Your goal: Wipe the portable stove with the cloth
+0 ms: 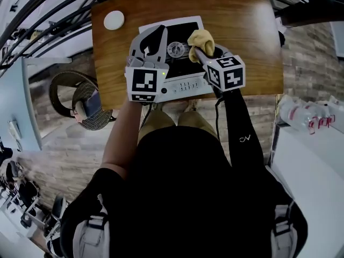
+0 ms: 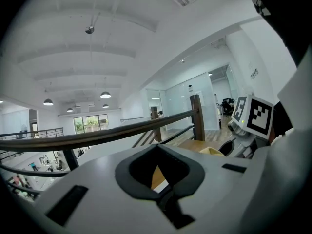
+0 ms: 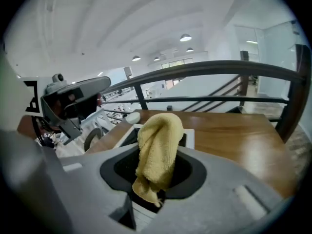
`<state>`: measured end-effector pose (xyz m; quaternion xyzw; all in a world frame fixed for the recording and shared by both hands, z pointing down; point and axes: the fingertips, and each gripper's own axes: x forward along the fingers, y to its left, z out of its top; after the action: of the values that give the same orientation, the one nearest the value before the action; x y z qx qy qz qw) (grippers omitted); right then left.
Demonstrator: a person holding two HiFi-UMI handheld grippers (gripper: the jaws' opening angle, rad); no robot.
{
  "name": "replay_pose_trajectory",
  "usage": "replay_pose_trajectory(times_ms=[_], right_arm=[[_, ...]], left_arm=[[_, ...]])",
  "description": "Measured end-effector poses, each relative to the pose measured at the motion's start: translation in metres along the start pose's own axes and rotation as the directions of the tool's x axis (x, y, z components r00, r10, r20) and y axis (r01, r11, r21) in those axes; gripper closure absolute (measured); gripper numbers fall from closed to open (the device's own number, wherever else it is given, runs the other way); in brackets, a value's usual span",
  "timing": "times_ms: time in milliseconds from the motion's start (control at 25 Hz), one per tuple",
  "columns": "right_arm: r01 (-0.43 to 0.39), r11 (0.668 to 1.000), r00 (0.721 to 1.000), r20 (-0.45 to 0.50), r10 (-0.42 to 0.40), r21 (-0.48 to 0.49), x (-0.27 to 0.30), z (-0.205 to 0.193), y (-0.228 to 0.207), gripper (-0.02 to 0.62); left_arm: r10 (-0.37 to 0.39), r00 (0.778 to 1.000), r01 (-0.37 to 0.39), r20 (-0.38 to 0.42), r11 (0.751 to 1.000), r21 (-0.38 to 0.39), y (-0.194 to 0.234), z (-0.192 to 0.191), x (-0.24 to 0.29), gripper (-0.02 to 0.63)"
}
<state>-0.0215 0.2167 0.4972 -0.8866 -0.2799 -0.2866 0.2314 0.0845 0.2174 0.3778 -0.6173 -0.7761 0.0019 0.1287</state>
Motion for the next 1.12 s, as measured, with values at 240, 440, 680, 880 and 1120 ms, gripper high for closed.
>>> replay_pose_trajectory(times_ms=[240, 440, 680, 880, 1120], right_arm=[[-0.271, 0.958, 0.962, -0.053, 0.267, -0.09, 0.034, 0.002, 0.118, 0.476], [-0.428, 0.895, 0.9, -0.147, 0.409, -0.128, 0.058, -0.023, 0.187, 0.476], [-0.462, 0.877, 0.877, -0.212, 0.431, -0.129, 0.073, -0.055, 0.209, 0.476], [-0.349, 0.928, 0.933, -0.146, 0.33, -0.13, 0.063, -0.051, 0.162, 0.476], [-0.135, 0.989, 0.99, -0.053, 0.132, -0.051, 0.021, -0.048, 0.068, 0.476]], left_arm=[[0.123, 0.991, -0.123, -0.046, 0.992, -0.002, 0.033, -0.015, -0.05, 0.6], [0.224, 0.972, -0.224, -0.069, 0.975, 0.0, 0.05, -0.023, -0.088, 0.6], [0.271, 0.959, -0.273, -0.083, 0.962, -0.01, 0.048, -0.035, -0.12, 0.6], [0.225, 0.971, -0.228, -0.075, 0.973, -0.026, 0.037, -0.038, -0.113, 0.6], [0.094, 0.995, -0.095, -0.034, 0.995, -0.026, -0.003, -0.027, -0.075, 0.6]])
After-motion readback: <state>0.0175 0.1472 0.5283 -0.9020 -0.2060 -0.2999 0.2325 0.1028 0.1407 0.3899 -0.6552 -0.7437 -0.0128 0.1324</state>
